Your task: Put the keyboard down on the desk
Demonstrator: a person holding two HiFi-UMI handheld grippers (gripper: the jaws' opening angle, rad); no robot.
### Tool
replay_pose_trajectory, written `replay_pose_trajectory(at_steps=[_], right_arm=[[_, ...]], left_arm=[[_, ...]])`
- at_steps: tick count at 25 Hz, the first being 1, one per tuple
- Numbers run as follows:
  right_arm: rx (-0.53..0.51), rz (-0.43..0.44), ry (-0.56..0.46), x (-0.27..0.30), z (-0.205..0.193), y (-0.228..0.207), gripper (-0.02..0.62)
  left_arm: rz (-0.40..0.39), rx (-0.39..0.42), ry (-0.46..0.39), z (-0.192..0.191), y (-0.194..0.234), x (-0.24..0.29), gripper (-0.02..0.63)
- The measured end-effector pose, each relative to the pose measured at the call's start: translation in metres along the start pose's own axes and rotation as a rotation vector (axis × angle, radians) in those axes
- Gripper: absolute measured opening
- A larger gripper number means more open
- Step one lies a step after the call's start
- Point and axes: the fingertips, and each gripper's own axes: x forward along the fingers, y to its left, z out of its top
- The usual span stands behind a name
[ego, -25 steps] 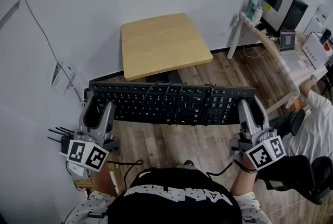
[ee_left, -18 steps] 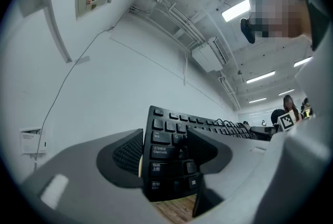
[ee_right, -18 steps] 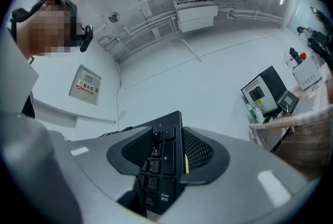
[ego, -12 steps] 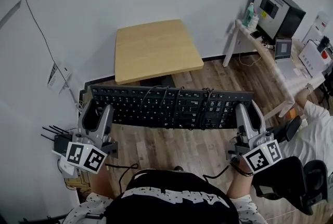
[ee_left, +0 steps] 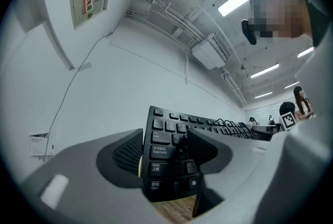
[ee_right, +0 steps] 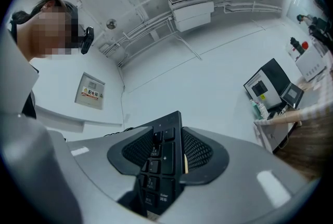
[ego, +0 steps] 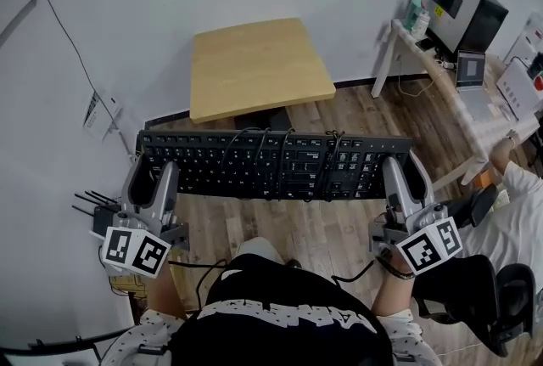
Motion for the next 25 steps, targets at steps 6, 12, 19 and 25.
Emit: replay_pose_trajectory(at_steps=[6,12,19,25], right_arm=[[0.012,0.002,0.011,0.002,-0.004,-0.003,0.187],[-0.017,-0.005,0.012,0.001,0.002,0.001,0.187],[-0.051,-0.007,-0.007,-0.001,0.010,0.007,0.188],[-0.024,0.007,-0.045,-0.004,0.006,0.005,0.187]], left_arm=[[0.008,0.009,0.007,-0.001,0.000,0.000,0.245],[0.000,-0.013,-0.005,-0.003,0.001,0.000,0.246],[-0.018,-0.032,-0.028,-0.004,0.002,0.002,0.247],[-0.017,0.006,-0.033,0.004,-0.002,0.001,0.247]])
